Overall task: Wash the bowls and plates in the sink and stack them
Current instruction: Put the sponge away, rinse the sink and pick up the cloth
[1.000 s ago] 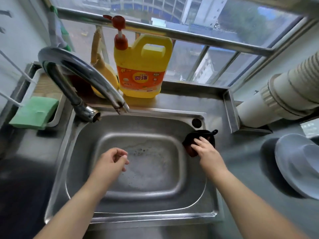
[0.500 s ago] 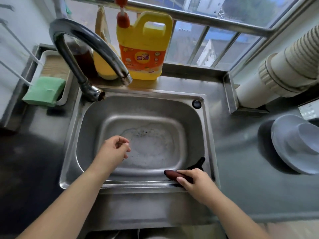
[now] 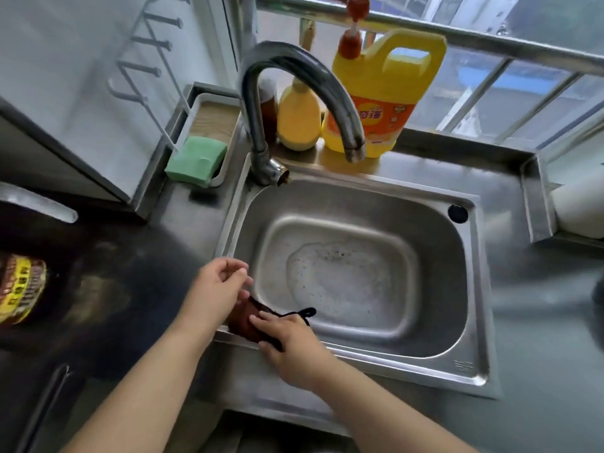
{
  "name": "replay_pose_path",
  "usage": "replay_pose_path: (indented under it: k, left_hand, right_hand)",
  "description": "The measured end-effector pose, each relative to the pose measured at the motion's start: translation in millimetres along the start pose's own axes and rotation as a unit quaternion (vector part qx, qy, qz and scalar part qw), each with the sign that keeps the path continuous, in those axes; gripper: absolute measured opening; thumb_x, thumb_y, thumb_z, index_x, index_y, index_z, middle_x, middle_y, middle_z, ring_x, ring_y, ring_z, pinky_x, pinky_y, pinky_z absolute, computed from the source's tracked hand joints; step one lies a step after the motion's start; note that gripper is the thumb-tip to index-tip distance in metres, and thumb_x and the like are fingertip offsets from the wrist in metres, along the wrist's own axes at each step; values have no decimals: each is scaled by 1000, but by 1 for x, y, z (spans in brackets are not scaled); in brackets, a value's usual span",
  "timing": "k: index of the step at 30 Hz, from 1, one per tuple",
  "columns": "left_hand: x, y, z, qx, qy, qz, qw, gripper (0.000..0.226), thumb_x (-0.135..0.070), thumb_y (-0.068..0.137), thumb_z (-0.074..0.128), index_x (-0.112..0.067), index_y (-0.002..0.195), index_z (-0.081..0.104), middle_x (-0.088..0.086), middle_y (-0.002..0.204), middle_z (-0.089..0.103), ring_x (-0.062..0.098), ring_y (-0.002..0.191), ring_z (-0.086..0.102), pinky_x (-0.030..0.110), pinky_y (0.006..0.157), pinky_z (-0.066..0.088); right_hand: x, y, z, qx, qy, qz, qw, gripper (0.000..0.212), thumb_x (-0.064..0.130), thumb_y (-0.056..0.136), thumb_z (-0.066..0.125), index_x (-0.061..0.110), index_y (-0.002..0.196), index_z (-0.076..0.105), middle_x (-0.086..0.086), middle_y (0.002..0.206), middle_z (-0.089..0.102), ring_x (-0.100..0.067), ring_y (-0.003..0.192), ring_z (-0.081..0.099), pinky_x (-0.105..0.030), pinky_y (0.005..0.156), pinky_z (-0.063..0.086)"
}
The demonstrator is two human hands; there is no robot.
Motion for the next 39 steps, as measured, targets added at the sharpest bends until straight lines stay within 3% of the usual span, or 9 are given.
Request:
replay_pose_path:
  k: [3,6,10,12,17,21,25,30,39]
  left_hand:
    - [1,4,-25,-27,-30,-5,999,16,-2,95,49,-11,88,59,8,76,64,17,59,55,19,54,49]
    - [2,10,-43,-47,-45,-8,998,17,-2,95,49,-12,88,60,9,77,65,17,61,56,27,62,49]
    - [3,20,-59,-61,-56,-10,996,17,-4,95,49,-15,87,60,8,79,65,16,63,57,29,65,49]
    - [2,24,-66,-65,-57,-10,996,17,-5,96,50,-16,87,60,7,79,66,16,63,57,28,64,49]
    - [8,32,-77,-61,-52,-23,997,16,-6,95,51,-16,91,63,6,80,68,18,67,61,30,65,51]
    - [10,33,-75,-52,-40,-27,997,14,-8,95,52,-16,94,64,5,81,69,19,71,63,32,68,53]
    - [6,34,-64,-34,-39,-21,998,14,-7,95,52,-15,92,64,6,80,69,18,68,61,31,67,53]
    - [2,40,-52,-16,-43,-15,999,17,-5,95,52,-15,88,63,6,77,69,15,62,59,27,63,50]
    - [11,32,-61,-37,-57,-12,998,16,-5,95,52,-15,90,64,4,74,68,14,63,60,27,63,51]
  right_hand:
    - [1,6,5,12,-31,-9,999,51,25,95,51,31,144,37,9,153,32,-22,130,31,-27,112,18]
    - [13,20,10,20,-25,-23,999,53,20,96,49,30,146,33,6,155,26,-22,134,28,-26,114,16]
    - [39,67,9,-42,67,-20,997,54,4,94,48,19,144,38,1,157,19,-21,140,25,1,101,3]
    - [36,86,-1,-102,137,11,985,51,0,93,48,15,142,42,-1,156,22,-18,142,25,4,100,4]
    - [30,140,-49,-200,227,62,951,57,0,93,49,15,146,34,-3,157,20,-17,143,21,-5,103,7]
    - [20,169,-74,-249,309,125,909,56,4,96,43,22,148,31,2,157,23,-18,142,26,-24,115,19]
    - [25,136,-41,-218,334,129,908,58,6,97,42,33,147,30,0,147,41,-18,131,43,-19,104,32]
    - [18,78,-1,-114,291,118,943,56,-1,91,50,31,138,45,5,140,50,-9,128,46,-14,105,32]
    - [-22,165,-30,-166,450,204,854,68,-6,93,37,33,147,29,-6,135,50,-29,117,53,-39,97,47]
Point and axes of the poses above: each hand's wrist, its own y-axis towards the middle knuckle, its own z-axis out of the palm, x = y × z, the point moved 10 cm from there along y, towards the middle knuckle
